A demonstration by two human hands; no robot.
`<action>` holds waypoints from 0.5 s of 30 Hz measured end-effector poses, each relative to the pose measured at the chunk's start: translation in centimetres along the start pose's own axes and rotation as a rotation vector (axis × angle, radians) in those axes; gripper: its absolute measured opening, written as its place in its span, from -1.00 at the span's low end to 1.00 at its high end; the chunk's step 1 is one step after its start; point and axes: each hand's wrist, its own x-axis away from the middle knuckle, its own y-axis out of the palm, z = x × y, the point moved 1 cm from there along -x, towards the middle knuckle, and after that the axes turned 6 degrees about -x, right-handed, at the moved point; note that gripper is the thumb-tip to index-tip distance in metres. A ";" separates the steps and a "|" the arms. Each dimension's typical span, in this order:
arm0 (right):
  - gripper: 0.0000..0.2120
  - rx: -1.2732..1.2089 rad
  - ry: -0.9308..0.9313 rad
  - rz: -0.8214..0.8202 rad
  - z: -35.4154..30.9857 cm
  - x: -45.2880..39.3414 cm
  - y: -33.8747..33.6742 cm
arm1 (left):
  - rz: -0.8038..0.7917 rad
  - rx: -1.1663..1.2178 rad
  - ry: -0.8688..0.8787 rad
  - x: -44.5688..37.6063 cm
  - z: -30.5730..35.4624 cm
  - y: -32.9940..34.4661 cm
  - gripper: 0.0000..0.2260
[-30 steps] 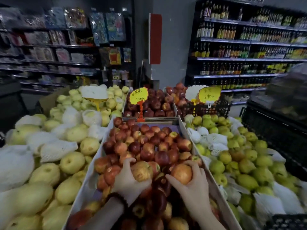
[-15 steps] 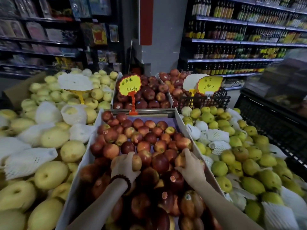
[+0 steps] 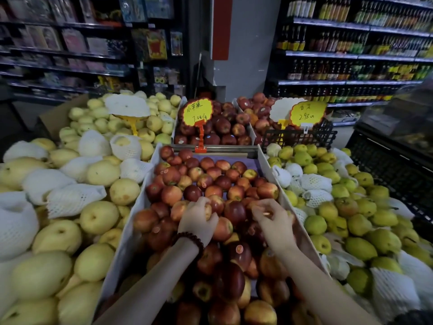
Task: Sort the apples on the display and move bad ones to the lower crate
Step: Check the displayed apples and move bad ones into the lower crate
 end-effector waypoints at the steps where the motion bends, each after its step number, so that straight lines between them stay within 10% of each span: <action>1: -0.94 -0.093 0.035 -0.021 -0.2 0.8 0.1 | 0.002 0.028 -0.018 0.8 0.3 -0.3 -0.74; 15: -0.81 -0.496 -0.071 -0.248 6.8 22.3 -4.5 | -0.236 0.574 0.003 24.6 -4.1 5.2 -0.69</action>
